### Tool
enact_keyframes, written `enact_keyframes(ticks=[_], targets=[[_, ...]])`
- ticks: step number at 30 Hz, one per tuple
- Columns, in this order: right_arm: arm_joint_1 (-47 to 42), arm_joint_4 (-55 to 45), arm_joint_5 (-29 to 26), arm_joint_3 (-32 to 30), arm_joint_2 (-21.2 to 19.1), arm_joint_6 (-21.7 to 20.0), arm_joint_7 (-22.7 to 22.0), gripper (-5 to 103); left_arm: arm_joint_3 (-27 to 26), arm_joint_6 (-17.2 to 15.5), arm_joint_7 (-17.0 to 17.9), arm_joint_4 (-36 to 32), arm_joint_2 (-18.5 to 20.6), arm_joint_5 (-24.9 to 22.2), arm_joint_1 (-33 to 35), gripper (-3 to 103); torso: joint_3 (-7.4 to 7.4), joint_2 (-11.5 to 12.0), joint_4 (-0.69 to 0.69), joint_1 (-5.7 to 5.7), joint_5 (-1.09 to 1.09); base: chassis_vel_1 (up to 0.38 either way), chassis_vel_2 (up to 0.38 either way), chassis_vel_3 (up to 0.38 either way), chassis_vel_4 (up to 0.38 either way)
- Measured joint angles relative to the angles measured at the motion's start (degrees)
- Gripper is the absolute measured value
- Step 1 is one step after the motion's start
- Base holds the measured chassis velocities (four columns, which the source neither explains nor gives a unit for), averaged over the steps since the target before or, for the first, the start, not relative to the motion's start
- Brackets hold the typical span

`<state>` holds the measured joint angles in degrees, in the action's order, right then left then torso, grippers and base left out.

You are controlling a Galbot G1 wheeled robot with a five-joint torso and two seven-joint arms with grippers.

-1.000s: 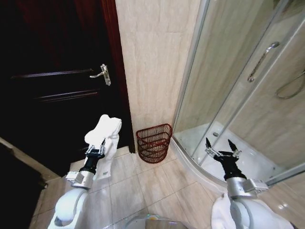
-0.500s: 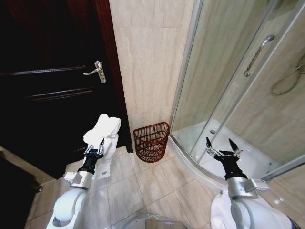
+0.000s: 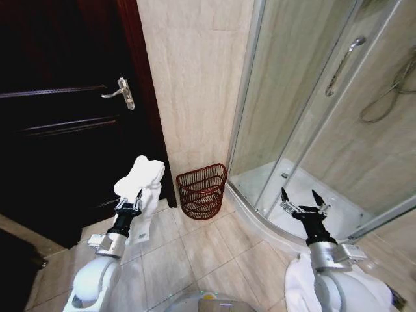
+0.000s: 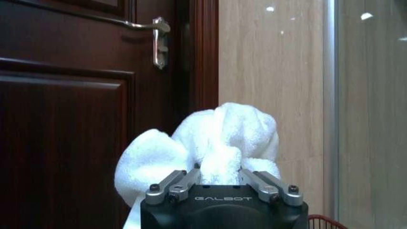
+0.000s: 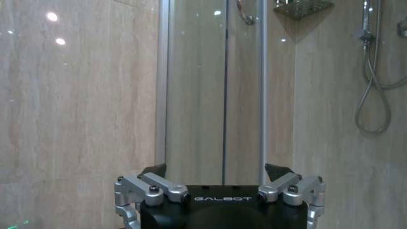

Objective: Discard the used towel into the hamper.

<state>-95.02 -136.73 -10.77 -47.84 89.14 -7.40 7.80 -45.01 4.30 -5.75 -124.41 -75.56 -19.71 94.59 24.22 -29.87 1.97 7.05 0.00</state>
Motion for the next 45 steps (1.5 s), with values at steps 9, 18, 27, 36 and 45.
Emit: enact_keyframes(ticks=[9,18,27,36,45], targets=[[0.06,0.01,0.0,0.04,-0.03,0.0,0.05,100,-0.05,0.19,-0.11,0.17,-0.08,0.03,0.08,16,-1.06,1.84,0.0,-0.78,0.0,0.0,0.0,0.0,0.0],[0.36,0.24,-0.02,0.01,-0.24,0.0,0.06,100,0.22,0.38,-0.36,0.58,-0.14,0.12,-0.53,16,-2.78,4.72,0.0,-1.94,0.0,0.0,0.0,0.0,0.0],[0.49,0.36,-0.04,0.1,-0.23,-0.01,0.09,100,0.24,0.51,-0.91,0.66,-0.01,0.12,-0.64,16,-4.05,6.75,0.0,-2.7,0.0,0.0,0.0,0.0,0.0],[0.45,0.45,0.26,0.25,-0.18,-0.02,0.37,100,0.32,1.21,-1.08,1.4,0.01,0.08,-0.79,16,-5.34,8.74,0.0,-3.4,0.0,0.0,0.0,0.0,0.0],[0.48,0.59,0.36,0.21,-0.34,-0.04,0.37,100,0.45,2.42,-2.12,1.97,0.02,-0.44,-0.99,16,-6.56,10.79,0.0,-4.24,0.0,0.0,0.0,0.0,0.0]])
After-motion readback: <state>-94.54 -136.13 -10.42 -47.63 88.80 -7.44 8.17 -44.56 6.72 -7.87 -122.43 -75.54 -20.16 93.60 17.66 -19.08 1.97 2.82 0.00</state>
